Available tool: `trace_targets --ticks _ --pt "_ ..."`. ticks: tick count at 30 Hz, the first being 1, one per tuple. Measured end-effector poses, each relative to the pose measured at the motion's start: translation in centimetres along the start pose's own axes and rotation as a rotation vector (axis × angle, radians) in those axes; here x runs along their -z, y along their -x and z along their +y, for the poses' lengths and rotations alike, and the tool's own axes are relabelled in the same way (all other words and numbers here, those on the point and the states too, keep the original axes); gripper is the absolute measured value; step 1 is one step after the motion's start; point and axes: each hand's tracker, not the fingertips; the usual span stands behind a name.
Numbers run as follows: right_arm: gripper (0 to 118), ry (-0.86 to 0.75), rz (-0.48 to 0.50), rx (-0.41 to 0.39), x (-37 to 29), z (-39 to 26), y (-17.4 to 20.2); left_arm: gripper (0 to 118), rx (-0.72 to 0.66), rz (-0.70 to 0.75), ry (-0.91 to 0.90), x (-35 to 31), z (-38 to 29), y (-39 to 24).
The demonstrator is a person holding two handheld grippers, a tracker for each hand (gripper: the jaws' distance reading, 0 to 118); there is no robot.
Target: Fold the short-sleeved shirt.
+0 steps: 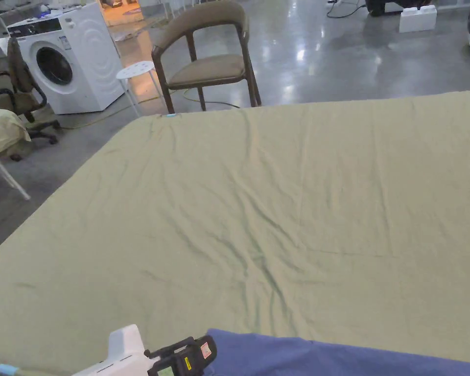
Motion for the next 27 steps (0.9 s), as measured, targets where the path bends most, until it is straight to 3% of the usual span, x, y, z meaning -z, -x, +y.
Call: trace_targets --ticks 8,9,10,11,12,13,15,21,27 --pt "0 0.032 -0.014 0.068 0.3 -1.0 -1.0 95 -0.218 -0.112 0.105 6.8 -0.3 4.2" --pt "0 0.033 -0.013 0.073 0.4 -1.0 -1.1 88 -0.242 -0.129 0.071 6.6 -0.3 3.9" --pt "0 0.035 -0.012 0.076 0.4 -1.1 -1.1 73 -0.272 -0.156 0.046 6.6 -0.1 4.0" --pt "0 0.034 -0.014 0.078 0.3 -1.0 -1.0 42 -0.308 -0.201 0.056 7.0 0.1 4.2" --pt "0 0.034 -0.015 0.080 0.3 -1.1 -1.0 20 -0.315 -0.191 0.063 7.4 0.0 4.1" --pt "0 0.034 -0.015 0.084 0.3 -1.1 -1.1 13 -0.308 -0.146 0.085 7.7 -0.3 3.2" --pt "0 0.036 -0.017 0.087 0.2 -1.2 -1.2 9 -0.283 -0.060 0.105 8.4 -0.7 2.4" --pt "0 0.046 -0.023 0.095 -0.1 -1.5 -1.7 3 -0.377 -0.078 0.004 5.7 0.4 2.7" --pt "0 0.049 -0.025 0.101 -0.1 -1.4 -1.8 3 -0.291 0.045 -0.046 0.5 5.0 4.8"
